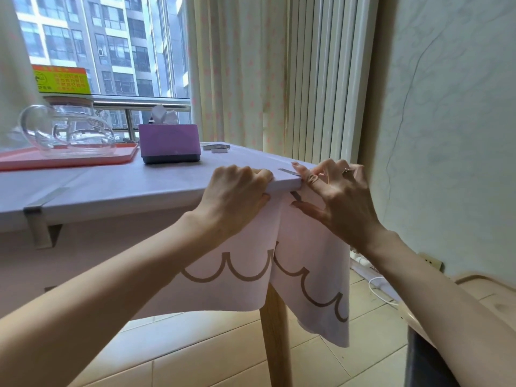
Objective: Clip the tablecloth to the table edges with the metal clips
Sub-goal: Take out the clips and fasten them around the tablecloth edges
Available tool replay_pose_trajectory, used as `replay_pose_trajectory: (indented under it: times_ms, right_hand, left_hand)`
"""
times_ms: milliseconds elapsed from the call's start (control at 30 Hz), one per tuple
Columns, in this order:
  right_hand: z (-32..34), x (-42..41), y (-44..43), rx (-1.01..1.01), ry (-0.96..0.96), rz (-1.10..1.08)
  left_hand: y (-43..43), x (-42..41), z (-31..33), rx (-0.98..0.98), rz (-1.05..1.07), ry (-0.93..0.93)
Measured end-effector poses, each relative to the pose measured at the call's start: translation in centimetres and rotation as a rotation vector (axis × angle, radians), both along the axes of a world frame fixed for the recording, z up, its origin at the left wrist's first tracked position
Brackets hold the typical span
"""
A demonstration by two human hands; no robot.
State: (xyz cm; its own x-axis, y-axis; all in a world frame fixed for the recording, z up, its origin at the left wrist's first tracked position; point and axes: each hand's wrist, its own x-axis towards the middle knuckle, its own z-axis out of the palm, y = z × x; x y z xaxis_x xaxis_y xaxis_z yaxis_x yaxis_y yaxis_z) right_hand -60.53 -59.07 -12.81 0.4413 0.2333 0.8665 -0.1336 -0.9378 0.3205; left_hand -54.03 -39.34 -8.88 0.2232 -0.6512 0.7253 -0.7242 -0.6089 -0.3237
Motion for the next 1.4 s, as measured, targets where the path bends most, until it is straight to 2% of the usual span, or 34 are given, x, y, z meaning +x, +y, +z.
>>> replay_pose_trajectory:
  times_ms: [133,267,400,567,700,800,933,1067,1300,1400]
  right_hand:
    - [0.2,0.0,-0.2,-0.021,0.028,-0.029]
    - [0.2,0.0,0.0,0.012,0.041,-0.016]
    - [1.7,-0.2,-0.2,0.187,0.144,0.123]
    - [3.5,-0.3,-0.2,0.391,0.21,0.271]
    - [5.1,-0.6,0.2,0.385,0.307,0.236]
    - [6.4,-0.8,0.7,0.39,0.4,0.183]
    - [7.0,-0.8,1.3,0.439,0.491,0.18]
    - [7.3,-1.2,1.6,0.458,0.588,0.119]
    - [7.7,-1.1,1.8,0.501,0.616,0.084]
    - [8.1,-0.9,2.2,0.435,0.619,0.033]
  left_hand:
    - [0.1,-0.2,0.0,-0.001,-0.009,-0.025]
    - [0.0,-0.3,0.3,0.011,0.023,0.027]
    - [0.5,-0.5,0.7,0.06,0.014,0.112]
    - [1.8,-0.8,0.1,-0.022,-0.034,0.085]
    - [2.2,-0.7,-0.1,-0.058,-0.077,0.075]
    - [2.2,-0.8,0.5,-0.007,-0.036,0.056]
    - [2.3,-1.4,2.2,0.085,0.02,0.143]
    - [3.0,-1.9,3.3,0.16,-0.076,0.259]
    - [2.8,-0.6,2.8,0.25,-0.101,0.439]
    - [2.5,-0.7,2.9,0.33,-0.092,0.502]
